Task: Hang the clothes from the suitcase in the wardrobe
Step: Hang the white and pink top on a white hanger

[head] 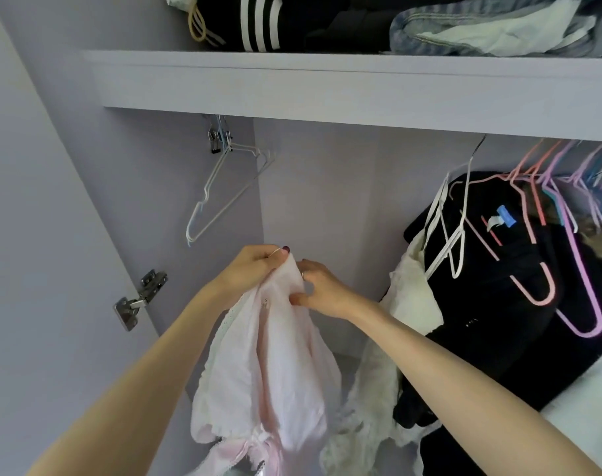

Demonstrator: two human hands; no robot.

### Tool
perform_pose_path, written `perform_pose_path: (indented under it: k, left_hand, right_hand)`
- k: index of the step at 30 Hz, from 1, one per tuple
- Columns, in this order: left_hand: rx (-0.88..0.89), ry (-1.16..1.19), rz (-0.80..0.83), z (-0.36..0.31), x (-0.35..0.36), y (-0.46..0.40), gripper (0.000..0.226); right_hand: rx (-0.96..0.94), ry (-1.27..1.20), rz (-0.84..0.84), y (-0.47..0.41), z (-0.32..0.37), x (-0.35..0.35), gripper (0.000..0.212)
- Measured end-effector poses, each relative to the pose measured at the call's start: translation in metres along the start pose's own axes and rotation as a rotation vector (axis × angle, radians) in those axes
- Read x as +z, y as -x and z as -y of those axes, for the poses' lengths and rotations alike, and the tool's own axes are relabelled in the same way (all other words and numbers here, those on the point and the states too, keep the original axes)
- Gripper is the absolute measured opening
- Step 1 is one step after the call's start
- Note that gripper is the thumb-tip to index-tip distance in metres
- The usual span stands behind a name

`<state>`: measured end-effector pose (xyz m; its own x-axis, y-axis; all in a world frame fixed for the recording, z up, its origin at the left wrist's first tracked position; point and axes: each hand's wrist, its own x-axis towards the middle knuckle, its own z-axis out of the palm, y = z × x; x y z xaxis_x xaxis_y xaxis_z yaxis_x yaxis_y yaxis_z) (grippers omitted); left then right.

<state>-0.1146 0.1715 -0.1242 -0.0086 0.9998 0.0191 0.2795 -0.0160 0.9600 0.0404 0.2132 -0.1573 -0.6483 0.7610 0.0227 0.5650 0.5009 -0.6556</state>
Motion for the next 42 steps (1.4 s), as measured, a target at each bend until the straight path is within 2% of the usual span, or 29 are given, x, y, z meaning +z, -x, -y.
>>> perform_pose_path:
  k: [3,4,7,8,11,13,16,18,21,23,24,28,30,32,34,37,40,42]
  left_hand:
    - [0.007,-0.144,-0.079,0.014,-0.006,-0.001,0.020]
    - [-0.019,-0.210,-0.070,0.020,-0.009,-0.001,0.017]
    - [-0.110,-0.391,0.066,0.050,-0.019,-0.001,0.062]
    - [-0.130,-0.485,0.074,0.059,-0.021,0.002,0.067]
    - [-0.137,-0.697,-0.024,0.086,-0.026,0.007,0.051]
    - [-0.126,-0.670,-0.142,0.090,-0.023,0.008,0.048]
    - [-0.112,-0.517,-0.278,0.079,-0.006,0.005,0.042]
    - [-0.087,-0.398,-0.224,0.075,0.009,-0.001,0.046]
    - [-0.042,-0.239,-0.153,0.071,0.027,-0.008,0.075]
    - [-0.001,-0.199,-0.082,0.067,0.039,-0.010,0.091]
    - [0.024,-0.199,-0.058,0.065,0.044,-0.010,0.092]
    - [0.086,-0.302,-0.094,0.061,0.058,-0.022,0.060]
    - [0.043,-0.415,-0.160,0.058,0.058,-0.029,0.038]
    - [0.045,-0.498,-0.261,0.055,0.057,-0.032,0.028]
    - [0.053,-0.523,-0.324,0.055,0.051,-0.032,0.027]
    - [0.005,-0.580,-0.358,0.060,0.036,-0.031,0.028]
    - [-0.051,-0.706,-0.425,0.062,0.019,-0.027,0.032]
    - [-0.083,-0.804,-0.472,0.061,0.008,-0.025,0.035]
  right_hand:
    - [0.071,-0.062,-0.046,-0.001,-0.001,0.004,0.016]
    - [0.080,-0.063,-0.077,-0.002,-0.003,0.003,0.015]
    - [0.040,-0.033,-0.165,-0.005,-0.003,-0.001,0.033]
    - [0.019,-0.024,-0.198,-0.005,-0.003,-0.004,0.035]
    - [-0.003,-0.078,-0.336,-0.004,-0.004,-0.012,0.038]
    - [-0.023,-0.104,-0.396,-0.005,-0.001,-0.019,0.039]
    - [-0.065,-0.066,-0.361,-0.010,0.006,-0.028,0.037]
    - [-0.083,-0.042,-0.339,-0.011,0.007,-0.030,0.030]
    - [-0.094,-0.028,-0.326,-0.010,0.004,-0.036,0.014]
    - [-0.092,-0.037,-0.331,-0.008,0.003,-0.041,0.017]
    - [-0.108,-0.050,-0.339,-0.007,0.005,-0.042,0.021]
    - [-0.163,-0.057,-0.405,-0.001,0.002,-0.055,0.023]
    - [-0.152,-0.032,-0.451,-0.001,-0.005,-0.064,0.021]
    - [-0.148,0.012,-0.495,0.002,-0.014,-0.070,0.026]
    - [-0.129,0.121,-0.561,0.007,-0.021,-0.071,0.036]
    - [-0.126,0.540,-0.670,0.017,-0.029,-0.073,0.048]
    - [-0.098,0.820,-0.575,0.020,-0.039,-0.070,0.045]
    - [-0.128,0.839,-0.447,0.016,-0.045,-0.062,0.036]
